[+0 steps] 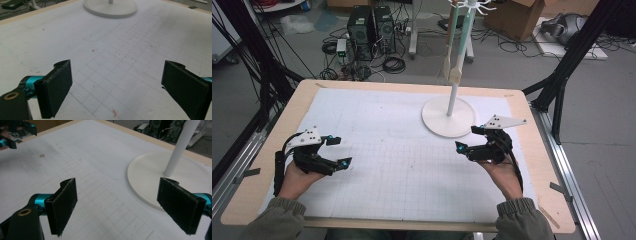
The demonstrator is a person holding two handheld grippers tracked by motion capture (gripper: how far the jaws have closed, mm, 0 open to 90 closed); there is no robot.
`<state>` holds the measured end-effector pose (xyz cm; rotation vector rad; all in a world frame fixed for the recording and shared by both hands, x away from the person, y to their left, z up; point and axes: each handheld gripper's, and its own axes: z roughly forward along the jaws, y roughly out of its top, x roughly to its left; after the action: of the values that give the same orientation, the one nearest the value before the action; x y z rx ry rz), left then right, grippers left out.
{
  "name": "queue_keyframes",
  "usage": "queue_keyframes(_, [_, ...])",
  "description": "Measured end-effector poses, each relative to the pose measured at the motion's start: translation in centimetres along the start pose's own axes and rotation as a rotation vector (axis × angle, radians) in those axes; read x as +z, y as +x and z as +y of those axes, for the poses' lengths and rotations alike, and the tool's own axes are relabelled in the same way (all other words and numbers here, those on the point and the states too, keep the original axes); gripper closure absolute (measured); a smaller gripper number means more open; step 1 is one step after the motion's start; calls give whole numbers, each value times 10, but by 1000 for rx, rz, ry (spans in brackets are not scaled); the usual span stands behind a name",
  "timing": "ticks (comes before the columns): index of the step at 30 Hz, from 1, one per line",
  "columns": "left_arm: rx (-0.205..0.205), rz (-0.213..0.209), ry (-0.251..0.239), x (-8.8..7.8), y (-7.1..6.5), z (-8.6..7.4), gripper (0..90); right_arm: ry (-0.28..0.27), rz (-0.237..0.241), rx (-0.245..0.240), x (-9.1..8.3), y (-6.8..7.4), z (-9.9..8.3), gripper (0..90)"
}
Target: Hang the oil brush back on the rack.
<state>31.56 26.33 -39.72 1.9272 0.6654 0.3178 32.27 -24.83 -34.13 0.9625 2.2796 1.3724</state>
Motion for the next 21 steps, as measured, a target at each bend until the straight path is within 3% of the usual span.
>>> queue_keyframes(11, [-9, 5, -2, 0, 0, 0, 78, -1, -14, -3, 2, 8, -18, 111])
queue_keyframes(21, [-19, 2, 0, 0, 1, 0, 63, -12, -23, 29, -2, 8, -39, 104])
